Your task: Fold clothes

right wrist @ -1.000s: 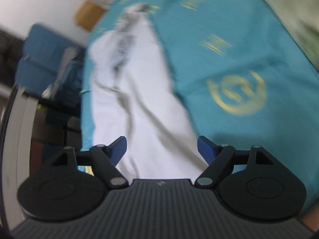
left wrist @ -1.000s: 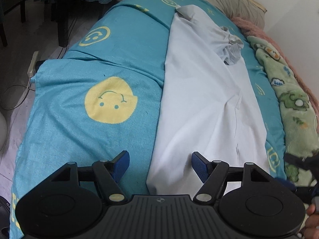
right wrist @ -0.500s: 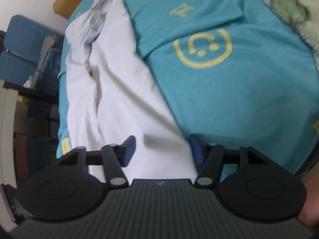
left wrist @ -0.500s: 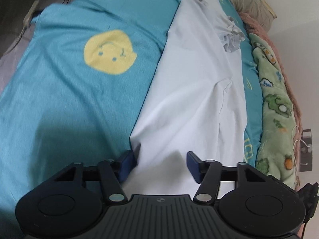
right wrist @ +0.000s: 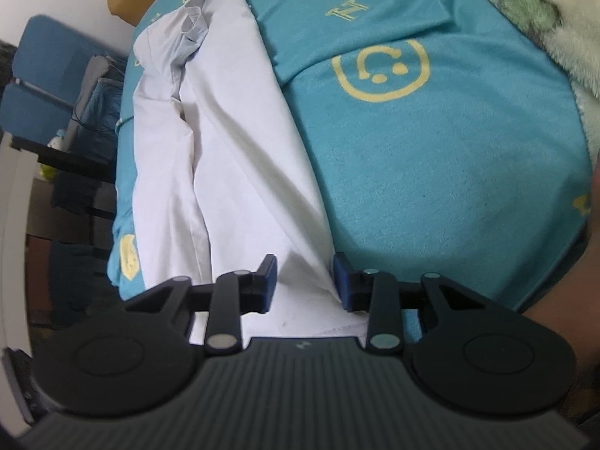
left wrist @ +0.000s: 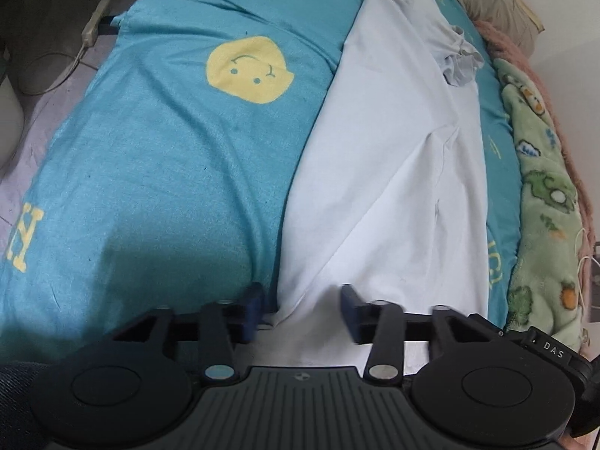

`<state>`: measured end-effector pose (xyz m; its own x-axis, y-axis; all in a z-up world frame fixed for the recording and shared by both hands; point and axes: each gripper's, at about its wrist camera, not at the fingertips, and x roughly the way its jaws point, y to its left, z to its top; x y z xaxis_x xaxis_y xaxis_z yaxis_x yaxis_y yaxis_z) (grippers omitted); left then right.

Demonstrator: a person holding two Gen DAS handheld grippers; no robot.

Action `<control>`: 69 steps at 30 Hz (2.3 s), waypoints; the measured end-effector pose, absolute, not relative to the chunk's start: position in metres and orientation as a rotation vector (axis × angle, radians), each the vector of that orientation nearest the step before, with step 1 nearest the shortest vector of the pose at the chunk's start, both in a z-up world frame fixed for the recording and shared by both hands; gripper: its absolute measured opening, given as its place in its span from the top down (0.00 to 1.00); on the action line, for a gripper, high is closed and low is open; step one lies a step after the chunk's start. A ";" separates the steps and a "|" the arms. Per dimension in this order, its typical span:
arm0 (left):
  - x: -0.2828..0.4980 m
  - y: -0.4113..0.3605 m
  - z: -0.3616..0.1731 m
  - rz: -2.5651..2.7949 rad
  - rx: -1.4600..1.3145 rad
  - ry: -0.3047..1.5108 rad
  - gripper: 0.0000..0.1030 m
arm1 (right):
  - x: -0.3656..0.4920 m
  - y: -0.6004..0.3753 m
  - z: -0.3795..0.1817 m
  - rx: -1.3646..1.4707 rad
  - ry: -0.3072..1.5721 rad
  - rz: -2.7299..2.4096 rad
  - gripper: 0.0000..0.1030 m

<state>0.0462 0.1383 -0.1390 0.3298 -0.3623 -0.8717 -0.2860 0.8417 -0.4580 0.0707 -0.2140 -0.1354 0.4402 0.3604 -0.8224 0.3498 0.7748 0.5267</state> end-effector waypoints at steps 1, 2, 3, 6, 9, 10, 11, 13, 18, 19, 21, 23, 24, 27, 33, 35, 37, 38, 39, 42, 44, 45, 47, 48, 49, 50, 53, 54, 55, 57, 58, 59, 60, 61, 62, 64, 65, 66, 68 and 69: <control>0.046 0.138 -0.138 -0.050 -0.603 1.252 0.29 | 0.071 -0.214 -0.136 0.721 1.143 -0.004 0.33; 0.047 0.138 -0.138 -0.048 -0.601 1.253 0.28 | 0.070 -0.215 -0.136 0.717 1.142 -0.016 0.25; 0.047 0.138 -0.139 -0.047 -0.599 1.256 0.28 | 0.071 -0.215 -0.137 0.714 1.144 -0.031 0.26; 0.048 0.135 -0.139 -0.066 -0.580 1.267 0.28 | 0.074 -0.214 -0.142 0.718 1.168 -0.026 0.27; 0.047 0.131 -0.141 -0.101 -0.568 1.278 0.28 | 0.076 -0.210 -0.145 0.705 1.186 -0.020 0.25; 0.046 0.130 -0.141 -0.104 -0.560 1.280 0.28 | 0.077 -0.208 -0.145 0.695 1.190 -0.020 0.25; 0.046 0.129 -0.141 -0.111 -0.556 1.281 0.30 | 0.077 -0.206 -0.145 0.682 1.194 -0.018 0.26; 0.044 0.126 -0.140 -0.131 -0.551 1.284 0.34 | 0.077 -0.201 -0.144 0.651 1.202 -0.004 0.26; 0.038 0.120 -0.139 -0.163 -0.540 1.289 0.49 | 0.076 -0.183 -0.140 0.542 1.222 0.050 0.30; 0.037 0.120 -0.139 -0.163 -0.544 1.288 0.53 | 0.076 -0.180 -0.139 0.515 1.224 0.048 0.32; 0.035 0.120 -0.138 -0.165 -0.555 1.286 0.56 | 0.075 -0.176 -0.137 0.477 1.225 0.053 0.34; 0.033 0.120 -0.138 -0.166 -0.558 1.283 0.58 | 0.075 -0.174 -0.136 0.449 1.224 0.055 0.38; 0.033 0.120 -0.137 -0.166 -0.558 1.282 0.58 | 0.074 -0.174 -0.136 0.438 1.223 0.055 0.39; 0.032 0.119 -0.136 -0.163 -0.552 1.281 0.58 | 0.075 -0.171 -0.135 0.413 1.221 0.059 0.43; 0.029 0.122 -0.136 -0.157 -0.542 1.279 0.58 | 0.076 -0.168 -0.132 0.383 1.210 0.067 0.53; 0.040 0.114 -0.139 -0.153 -0.541 1.277 0.60 | 0.076 -0.166 -0.132 0.376 1.205 0.069 0.57; 0.039 0.114 -0.138 -0.151 -0.541 1.273 0.64 | 0.075 -0.164 -0.131 0.367 1.195 0.069 0.62; 0.039 0.113 -0.138 -0.154 -0.543 1.269 0.67 | 0.075 -0.163 -0.130 0.364 1.188 0.071 0.67; 0.038 0.113 -0.137 -0.160 -0.546 1.260 0.70 | 0.074 -0.163 -0.127 0.362 1.165 0.069 0.71; 0.034 0.114 -0.133 -0.172 -0.558 1.234 0.79 | 0.072 -0.163 -0.120 0.355 1.112 0.079 0.81; 0.030 0.116 -0.130 -0.173 -0.566 1.212 0.85 | 0.070 -0.162 -0.117 0.349 1.086 0.092 0.84; 0.029 0.117 -0.128 -0.175 -0.571 1.199 0.86 | 0.070 -0.161 -0.115 0.346 1.073 0.099 0.85; 0.026 0.120 -0.121 -0.181 -0.585 1.157 0.88 | 0.069 -0.161 -0.111 0.345 1.052 0.107 0.86; 0.025 0.122 -0.117 -0.185 -0.592 1.135 0.88 | 0.068 -0.162 -0.110 0.348 1.048 0.107 0.86; 0.023 0.123 -0.113 -0.188 -0.606 1.116 0.88 | 0.068 -0.162 -0.108 0.350 1.045 0.107 0.86; 0.021 0.124 -0.110 -0.190 -0.624 1.098 0.88 | 0.067 -0.164 -0.106 0.362 1.038 0.110 0.86; 0.016 0.128 -0.099 -0.199 -0.677 1.044 0.89 | 0.064 -0.171 -0.098 0.433 1.022 0.113 0.87; 0.015 0.129 -0.095 -0.202 -0.694 1.026 0.89 | 0.063 -0.174 -0.095 0.462 1.017 0.116 0.88; 0.013 0.130 -0.093 -0.199 -0.718 1.012 0.89 | 0.061 -0.177 -0.091 0.487 1.009 0.120 0.88; 0.009 0.134 -0.088 -0.193 -0.777 0.986 0.89 | 0.058 -0.184 -0.082 0.533 0.990 0.126 0.88; 0.008 0.137 -0.085 -0.190 -0.807 0.971 0.90 | 0.056 -0.188 -0.077 0.554 0.979 0.128 0.88; 0.006 0.140 -0.082 -0.188 -0.834 0.954 0.90 | 0.055 -0.192 -0.072 0.575 0.967 0.130 0.88; 0.004 0.143 -0.077 -0.188 -0.860 0.935 0.90 | 0.053 -0.198 -0.066 0.599 0.953 0.131 0.88; 0.003 0.145 -0.072 -0.189 -0.881 0.916 0.90 | 0.051 -0.204 -0.060 0.620 0.939 0.133 0.89; 0.001 0.147 -0.067 -0.191 -0.900 0.899 0.90 | 0.049 -0.209 -0.054 0.641 0.924 0.135 0.89; -0.002 0.147 -0.054 -0.199 -0.920 0.878 0.90 | 0.044 -0.218 -0.042 0.676 0.896 0.143 0.89; -0.004 0.146 -0.048 -0.203 -0.920 0.872 0.90 | 0.041 -0.222 -0.037 0.693 0.882 0.148 0.89; -0.007 0.144 -0.042 -0.208 -0.913 0.866 0.90 | 0.037 -0.225 -0.032 0.699 0.870 0.151 0.89; -0.016 0.137 -0.031 -0.216 -0.890 0.852 0.91 | 0.029 -0.227 -0.024 0.685 0.853 0.150 0.89; -0.021 0.135 -0.028 -0.213 -0.884 0.851 0.91 | 0.024 -0.228 -0.022 0.687 0.848 0.147 0.89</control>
<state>-0.0212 0.1346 -0.0284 0.6622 -0.4918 -0.5654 -0.1683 0.6377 -0.7517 0.0241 -0.2283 -0.0222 0.6659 0.3818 -0.6409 0.1436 0.7774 0.6124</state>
